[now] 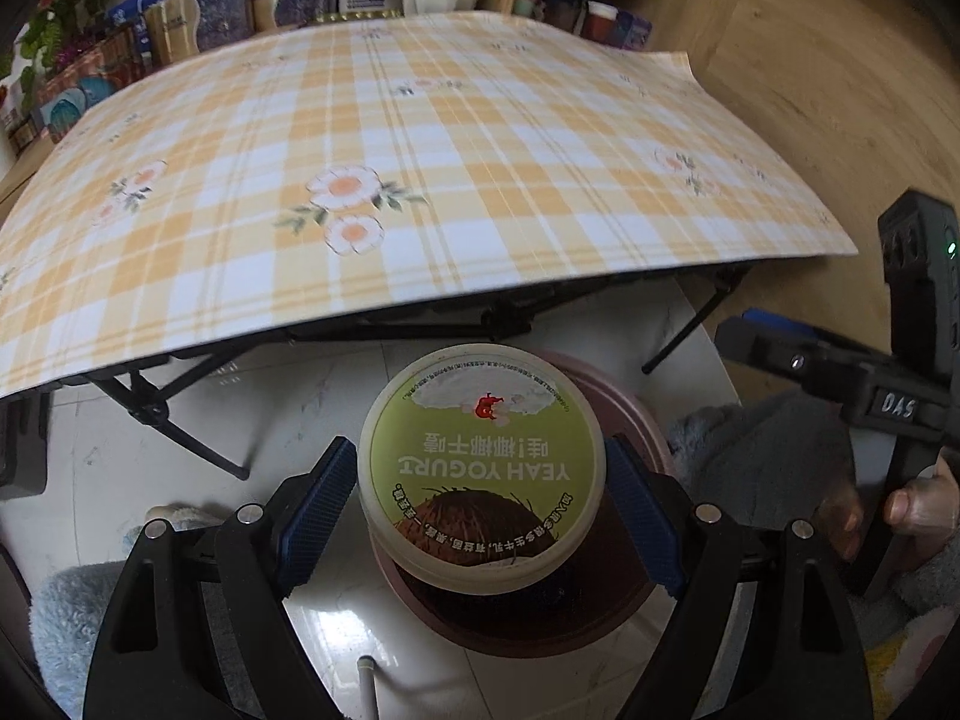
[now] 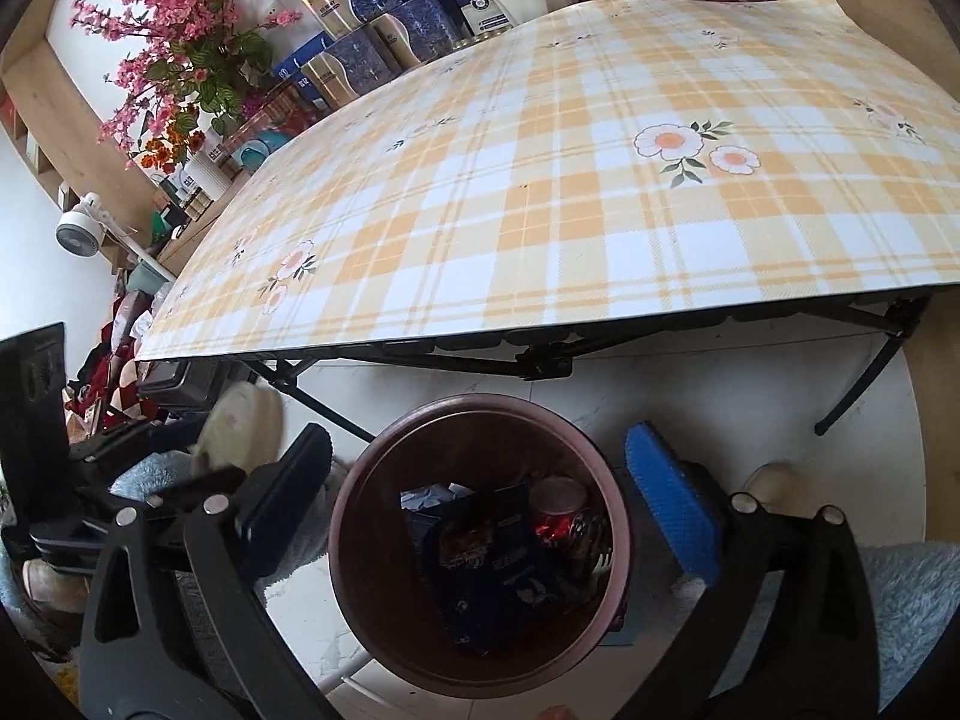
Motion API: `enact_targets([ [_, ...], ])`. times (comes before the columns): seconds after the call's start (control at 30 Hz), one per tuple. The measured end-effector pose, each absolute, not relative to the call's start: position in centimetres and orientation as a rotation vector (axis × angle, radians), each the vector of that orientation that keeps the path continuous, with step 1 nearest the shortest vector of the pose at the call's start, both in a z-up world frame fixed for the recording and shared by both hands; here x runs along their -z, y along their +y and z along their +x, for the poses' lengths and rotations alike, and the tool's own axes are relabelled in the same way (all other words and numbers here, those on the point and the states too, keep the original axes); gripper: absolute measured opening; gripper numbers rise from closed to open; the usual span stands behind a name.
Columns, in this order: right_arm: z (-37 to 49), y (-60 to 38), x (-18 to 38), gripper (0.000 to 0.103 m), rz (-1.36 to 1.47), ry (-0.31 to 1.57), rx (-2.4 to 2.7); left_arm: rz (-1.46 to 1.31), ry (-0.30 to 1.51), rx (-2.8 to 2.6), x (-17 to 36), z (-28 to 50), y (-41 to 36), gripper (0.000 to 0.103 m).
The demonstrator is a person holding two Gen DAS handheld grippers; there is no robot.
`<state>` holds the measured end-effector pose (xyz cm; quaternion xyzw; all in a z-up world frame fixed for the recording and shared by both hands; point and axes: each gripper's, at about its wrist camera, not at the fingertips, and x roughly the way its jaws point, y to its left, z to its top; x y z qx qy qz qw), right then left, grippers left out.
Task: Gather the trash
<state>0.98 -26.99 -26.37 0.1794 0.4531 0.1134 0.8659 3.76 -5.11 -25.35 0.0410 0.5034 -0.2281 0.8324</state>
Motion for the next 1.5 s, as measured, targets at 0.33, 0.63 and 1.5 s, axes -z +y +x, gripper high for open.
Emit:
enact_targets([
  [0.33,1.0,-27.2,26.4,0.097,0.359,0.939,-0.207,0.127,1.124,0.517,28.0,4.3,-7.0,0.087],
  [0.63,0.9,-27.2,26.2,0.097,0.335,0.924,-0.185,0.049,0.981,0.399,25.4,3.9,-4.6,0.096],
  [1.5,3.2,-26.5,8.0,0.097,0.079,0.596,-0.097,0.136,0.461,0.202,6.0,3.4,-2.1,0.097],
])
